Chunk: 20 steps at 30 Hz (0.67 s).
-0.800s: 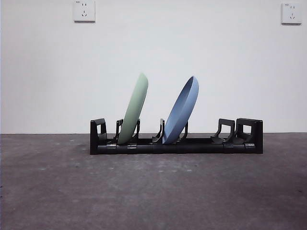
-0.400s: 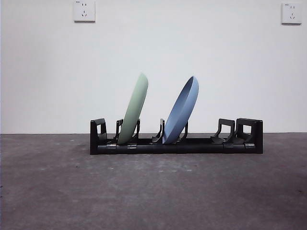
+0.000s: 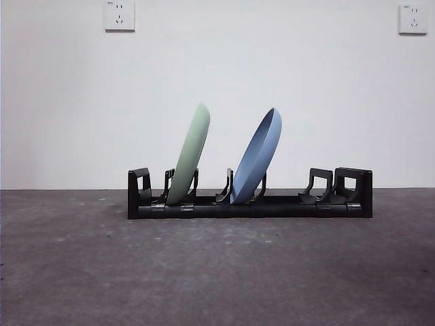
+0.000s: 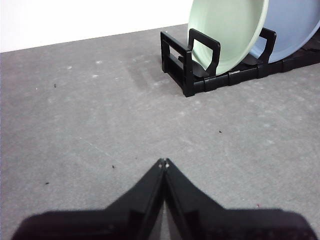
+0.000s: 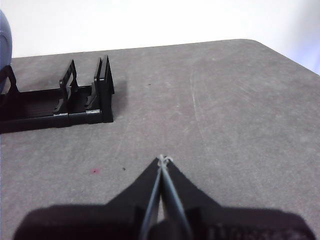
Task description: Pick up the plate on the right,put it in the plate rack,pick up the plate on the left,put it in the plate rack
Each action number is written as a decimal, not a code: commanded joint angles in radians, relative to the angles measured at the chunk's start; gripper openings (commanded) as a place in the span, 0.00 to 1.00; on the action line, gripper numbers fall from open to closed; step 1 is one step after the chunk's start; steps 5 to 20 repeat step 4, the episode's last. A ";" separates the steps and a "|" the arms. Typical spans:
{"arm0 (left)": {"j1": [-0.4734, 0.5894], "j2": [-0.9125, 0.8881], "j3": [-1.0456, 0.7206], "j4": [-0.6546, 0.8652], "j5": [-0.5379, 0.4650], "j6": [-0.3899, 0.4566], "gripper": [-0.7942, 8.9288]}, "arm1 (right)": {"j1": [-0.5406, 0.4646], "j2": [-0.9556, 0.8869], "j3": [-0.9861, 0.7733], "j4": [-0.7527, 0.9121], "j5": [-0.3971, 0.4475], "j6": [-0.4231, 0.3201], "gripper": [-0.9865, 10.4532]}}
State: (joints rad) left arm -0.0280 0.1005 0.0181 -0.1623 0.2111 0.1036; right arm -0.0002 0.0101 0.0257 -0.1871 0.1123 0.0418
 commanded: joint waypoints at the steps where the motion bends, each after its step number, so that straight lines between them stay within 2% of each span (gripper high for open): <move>1: 0.004 0.000 -0.010 0.007 -0.002 -0.005 0.08 | -0.001 -0.001 -0.008 0.003 0.000 0.011 0.09; 20: 0.004 0.000 -0.010 0.007 -0.002 -0.005 0.08 | -0.001 -0.001 -0.008 0.003 0.000 0.011 0.09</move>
